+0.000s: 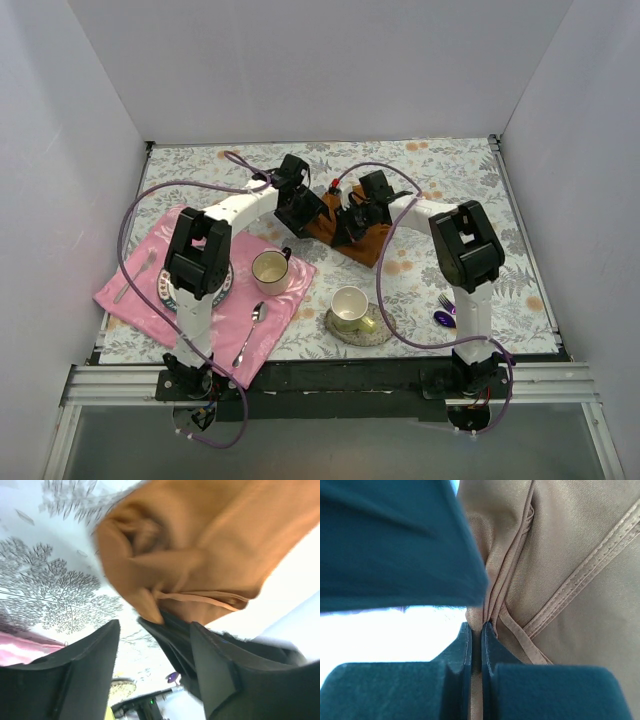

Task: Fold the napkin, place the utensils inside, and roll it up
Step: Roll the napkin with the utensil

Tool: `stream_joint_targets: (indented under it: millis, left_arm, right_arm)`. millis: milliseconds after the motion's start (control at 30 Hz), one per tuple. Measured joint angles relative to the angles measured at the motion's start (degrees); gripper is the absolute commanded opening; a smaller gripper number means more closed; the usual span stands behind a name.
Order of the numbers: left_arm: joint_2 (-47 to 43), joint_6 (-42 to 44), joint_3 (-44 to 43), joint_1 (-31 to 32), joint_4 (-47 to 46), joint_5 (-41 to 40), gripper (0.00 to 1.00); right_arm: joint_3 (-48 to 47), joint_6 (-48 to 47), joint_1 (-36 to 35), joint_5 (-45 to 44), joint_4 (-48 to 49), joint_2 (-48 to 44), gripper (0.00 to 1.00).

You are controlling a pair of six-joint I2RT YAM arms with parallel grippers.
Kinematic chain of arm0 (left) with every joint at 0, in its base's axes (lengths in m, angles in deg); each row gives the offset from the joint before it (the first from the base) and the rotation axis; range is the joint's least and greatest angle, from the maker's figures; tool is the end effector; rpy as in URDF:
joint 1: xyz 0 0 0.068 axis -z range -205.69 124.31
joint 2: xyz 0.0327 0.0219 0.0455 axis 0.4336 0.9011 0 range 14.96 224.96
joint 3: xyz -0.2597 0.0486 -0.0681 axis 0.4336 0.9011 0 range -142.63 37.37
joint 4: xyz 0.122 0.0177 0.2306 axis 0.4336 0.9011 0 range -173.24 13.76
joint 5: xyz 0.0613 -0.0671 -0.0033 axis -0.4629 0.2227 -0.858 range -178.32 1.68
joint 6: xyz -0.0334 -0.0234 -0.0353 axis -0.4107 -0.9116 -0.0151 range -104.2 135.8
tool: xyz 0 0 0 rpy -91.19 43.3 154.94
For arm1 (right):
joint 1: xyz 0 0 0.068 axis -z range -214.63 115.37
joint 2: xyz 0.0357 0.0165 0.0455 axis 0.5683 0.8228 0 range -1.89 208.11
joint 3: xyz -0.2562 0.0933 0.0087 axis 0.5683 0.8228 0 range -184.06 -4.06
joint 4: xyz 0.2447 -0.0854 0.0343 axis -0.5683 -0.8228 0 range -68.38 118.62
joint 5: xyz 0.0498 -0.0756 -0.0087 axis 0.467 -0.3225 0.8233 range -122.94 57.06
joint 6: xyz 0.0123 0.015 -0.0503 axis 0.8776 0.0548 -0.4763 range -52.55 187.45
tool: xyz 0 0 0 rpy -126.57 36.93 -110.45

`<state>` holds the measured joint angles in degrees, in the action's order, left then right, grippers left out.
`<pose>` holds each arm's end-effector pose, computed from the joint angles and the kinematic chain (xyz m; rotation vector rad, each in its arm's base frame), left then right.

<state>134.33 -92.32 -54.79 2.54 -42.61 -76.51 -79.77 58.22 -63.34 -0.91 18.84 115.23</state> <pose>0.3806 -0.2126 0.1840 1.8940 -2.3573 0.6655 0.3673 0.2226 0.1502 -1.0273 2.2295 0.8366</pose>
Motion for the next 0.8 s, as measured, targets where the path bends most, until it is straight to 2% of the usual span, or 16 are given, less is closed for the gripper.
stream_joint_targets:
  millis: [200, 400, 533, 800]
  left_arm:
    - [-6.0, 3.3, 0.1, -0.8, -1.2, -3.8, 0.58]
    - [-9.4, 2.9, 4.6, -0.3, -5.2, -2.6, 0.55]
    - [-7.7, 2.6, 6.3, 0.7, -6.9, -0.8, 0.48]
    - [-8.3, -1.8, 12.7, 1.8, -9.6, -0.5, 0.58]
  right_arm:
    - [-6.6, 2.6, 3.5, 15.3, -3.1, 7.5, 0.01]
    - [-11.2, 8.8, 6.1, 27.6, -6.1, 14.2, 0.01]
    - [-13.9, 10.6, 6.9, 30.9, -9.8, 17.0, 0.01]
    - [-12.9, 17.6, 7.9, 33.3, -10.8, 18.1, 0.01]
